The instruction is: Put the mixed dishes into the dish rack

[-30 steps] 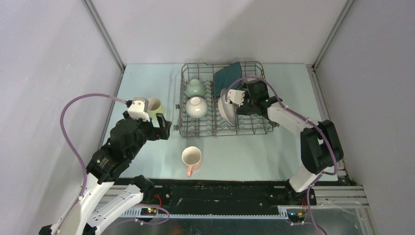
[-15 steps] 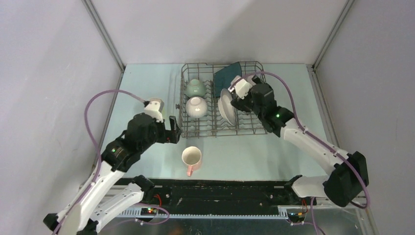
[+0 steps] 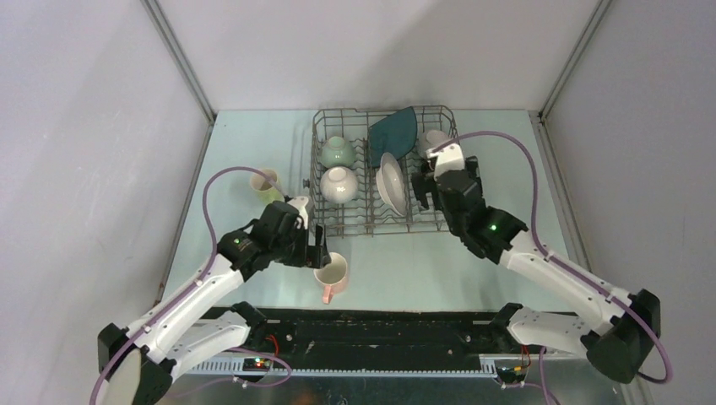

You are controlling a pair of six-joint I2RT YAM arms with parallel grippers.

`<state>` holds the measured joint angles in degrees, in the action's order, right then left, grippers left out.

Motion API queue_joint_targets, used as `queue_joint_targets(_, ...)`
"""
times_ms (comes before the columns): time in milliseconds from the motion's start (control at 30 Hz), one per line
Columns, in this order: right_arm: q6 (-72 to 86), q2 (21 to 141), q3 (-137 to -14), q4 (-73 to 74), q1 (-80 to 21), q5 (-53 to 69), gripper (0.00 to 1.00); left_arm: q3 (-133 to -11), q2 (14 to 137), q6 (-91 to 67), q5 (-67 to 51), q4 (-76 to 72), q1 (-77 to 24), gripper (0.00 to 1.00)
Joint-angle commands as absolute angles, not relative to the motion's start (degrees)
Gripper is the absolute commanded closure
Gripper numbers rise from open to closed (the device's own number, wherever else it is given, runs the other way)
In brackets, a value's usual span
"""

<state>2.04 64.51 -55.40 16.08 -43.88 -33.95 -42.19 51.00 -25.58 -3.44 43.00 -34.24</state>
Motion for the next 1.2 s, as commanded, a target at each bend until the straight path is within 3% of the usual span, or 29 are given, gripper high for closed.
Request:
queue_joint_targets(0,10.37,59.02,-50.82,16.81,-43.11,-35.27,0.00,-42.07,50.84,-29.55,-6.28,42.38,-36.13,0.12)
queue_joint_targets(467,12.80,49.97,-41.49,8.34,-39.53,-24.38,0.00,-34.17,51.77,-38.62,-4.86,34.54,-38.50,0.21)
queue_joint_targets(533,12.97,49.47,-40.97,8.00,-39.02,-22.90,0.00,-33.89,51.62,-38.60,-4.89,34.00,-38.63,0.28)
queue_joint_targets(667,12.94,49.16,-40.87,8.18,-38.63,-21.49,0.00,-34.01,51.11,-38.41,-5.15,33.71,-38.60,0.58)
queue_joint_targets(767,13.35,48.93,-40.87,8.53,-38.54,-20.52,0.00,-34.93,49.62,-38.11,-5.27,34.79,-38.60,0.89)
queue_joint_targets(833,13.63,48.80,-40.87,8.62,-38.48,-19.33,0.01,-36.77,47.86,-37.43,-5.04,36.37,-38.62,0.99)
queue_joint_targets(1167,15.23,47.90,-40.87,8.52,-37.49,-11.01,0.00,-39.36,35.58,-37.06,-12.22,31.58,-38.66,1.00)
